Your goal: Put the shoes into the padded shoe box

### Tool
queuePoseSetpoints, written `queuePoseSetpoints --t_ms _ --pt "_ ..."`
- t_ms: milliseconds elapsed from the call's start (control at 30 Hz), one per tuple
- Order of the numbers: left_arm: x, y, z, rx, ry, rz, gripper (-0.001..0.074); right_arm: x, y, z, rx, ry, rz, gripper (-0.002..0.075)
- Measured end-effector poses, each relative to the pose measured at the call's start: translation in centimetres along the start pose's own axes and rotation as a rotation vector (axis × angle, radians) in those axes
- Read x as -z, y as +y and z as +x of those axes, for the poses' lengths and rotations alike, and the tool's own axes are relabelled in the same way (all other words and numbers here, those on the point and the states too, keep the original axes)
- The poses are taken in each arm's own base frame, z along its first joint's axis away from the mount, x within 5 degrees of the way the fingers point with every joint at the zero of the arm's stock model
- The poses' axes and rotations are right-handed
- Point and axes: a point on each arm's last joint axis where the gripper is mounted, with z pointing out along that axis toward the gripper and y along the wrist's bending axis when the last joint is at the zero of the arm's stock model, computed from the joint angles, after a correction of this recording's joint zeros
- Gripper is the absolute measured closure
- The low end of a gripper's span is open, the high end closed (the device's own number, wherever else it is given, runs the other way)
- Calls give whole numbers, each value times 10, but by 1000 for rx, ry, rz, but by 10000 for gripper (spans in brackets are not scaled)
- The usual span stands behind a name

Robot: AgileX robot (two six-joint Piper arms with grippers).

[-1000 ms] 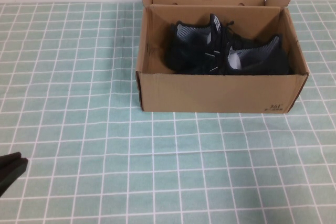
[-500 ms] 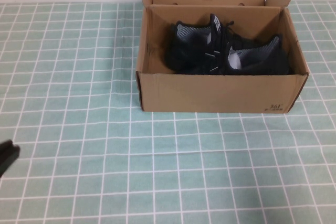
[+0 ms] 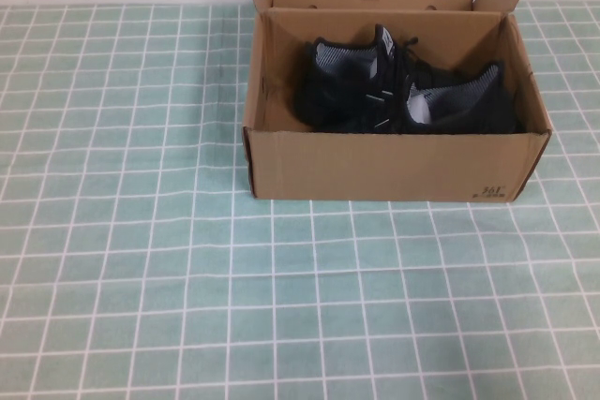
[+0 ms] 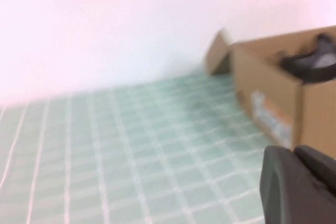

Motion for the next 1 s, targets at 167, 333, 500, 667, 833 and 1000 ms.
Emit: queuePoseSetpoints --t_ms 167,333,500,667,833,1000 --pt "0 8 20 97 51 -136 737 0 0 0 0 0 0 733" --pt "4 12 37 124 46 -212 737 0 0 0 0 0 0 733" --pt "9 8 47 128 127 -198 737 0 0 0 0 0 0 733" --pt "11 6 59 115 236 -180 737 0 0 0 0 0 0 733" --pt "12 8 60 19 259 -198 736 0 0 0 2 0 1 733" --pt "13 9 60 -9 263 -204 737 0 0 0 2 0 1 733"
